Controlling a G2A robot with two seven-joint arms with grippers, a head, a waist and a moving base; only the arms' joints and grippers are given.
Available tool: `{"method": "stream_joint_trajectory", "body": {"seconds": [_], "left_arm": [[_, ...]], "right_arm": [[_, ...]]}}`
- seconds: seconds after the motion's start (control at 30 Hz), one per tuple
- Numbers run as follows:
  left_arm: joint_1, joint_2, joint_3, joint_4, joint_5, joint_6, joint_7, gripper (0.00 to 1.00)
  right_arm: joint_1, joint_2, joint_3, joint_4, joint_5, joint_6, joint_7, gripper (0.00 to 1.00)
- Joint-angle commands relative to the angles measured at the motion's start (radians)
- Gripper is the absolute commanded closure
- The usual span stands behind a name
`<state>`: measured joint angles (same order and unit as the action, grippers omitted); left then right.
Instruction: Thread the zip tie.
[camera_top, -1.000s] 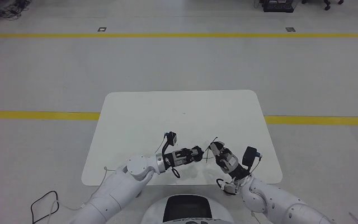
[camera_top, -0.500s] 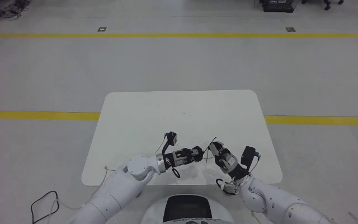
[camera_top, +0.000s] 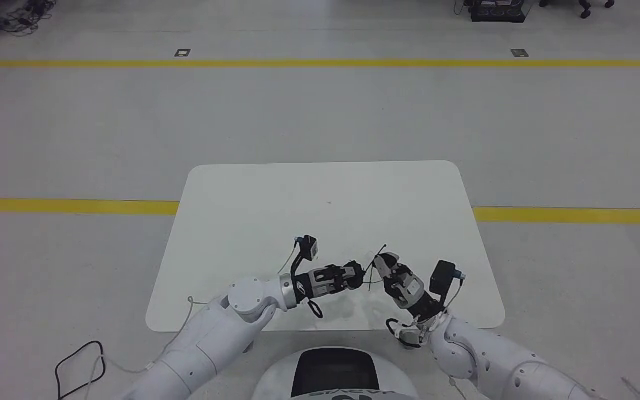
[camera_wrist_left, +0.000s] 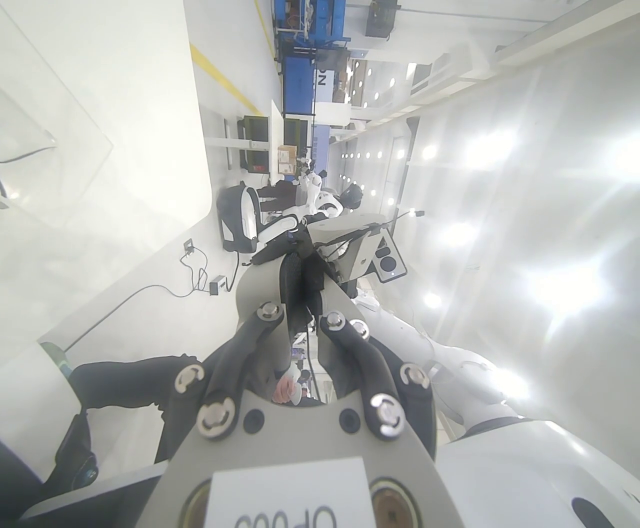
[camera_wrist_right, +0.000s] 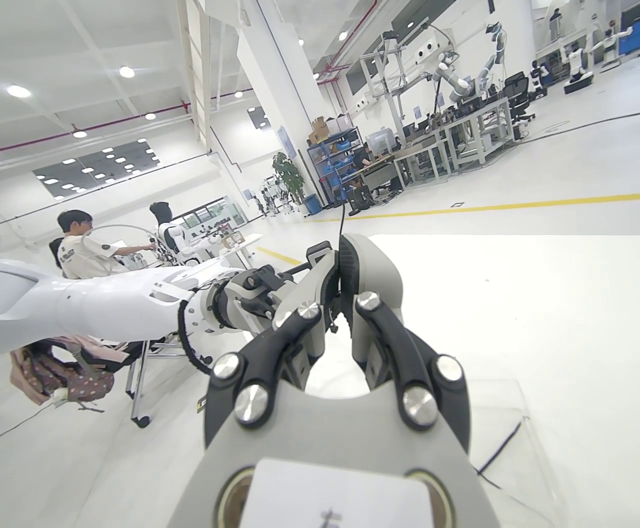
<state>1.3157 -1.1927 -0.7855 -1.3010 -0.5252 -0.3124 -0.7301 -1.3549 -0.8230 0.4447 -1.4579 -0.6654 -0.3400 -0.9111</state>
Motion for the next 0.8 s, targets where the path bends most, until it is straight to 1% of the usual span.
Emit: {"method": "stream_joint_trajectory", "body": {"seconds": [0.0, 0.5, 0.77], "left_arm": [[-0.001, 0.0, 0.001, 0.002, -0.002, 0.0, 0.0, 1.0], [-0.004, 0.001, 0.003, 0.009, -0.016, -0.015, -0.003, 1.0], [-0.004, 0.003, 0.004, 0.009, -0.018, -0.018, -0.001, 1.0]], "right_arm": [[0.0, -0.001, 0.0, 0.002, 0.0, 0.0, 0.003, 1.0], [-0.001, -0.008, 0.009, 0.013, -0.014, 0.0, 0.02, 1.0], [-0.013, -0.01, 0.033, 0.021, -0.022, 0.0, 0.015, 1.0]]}}
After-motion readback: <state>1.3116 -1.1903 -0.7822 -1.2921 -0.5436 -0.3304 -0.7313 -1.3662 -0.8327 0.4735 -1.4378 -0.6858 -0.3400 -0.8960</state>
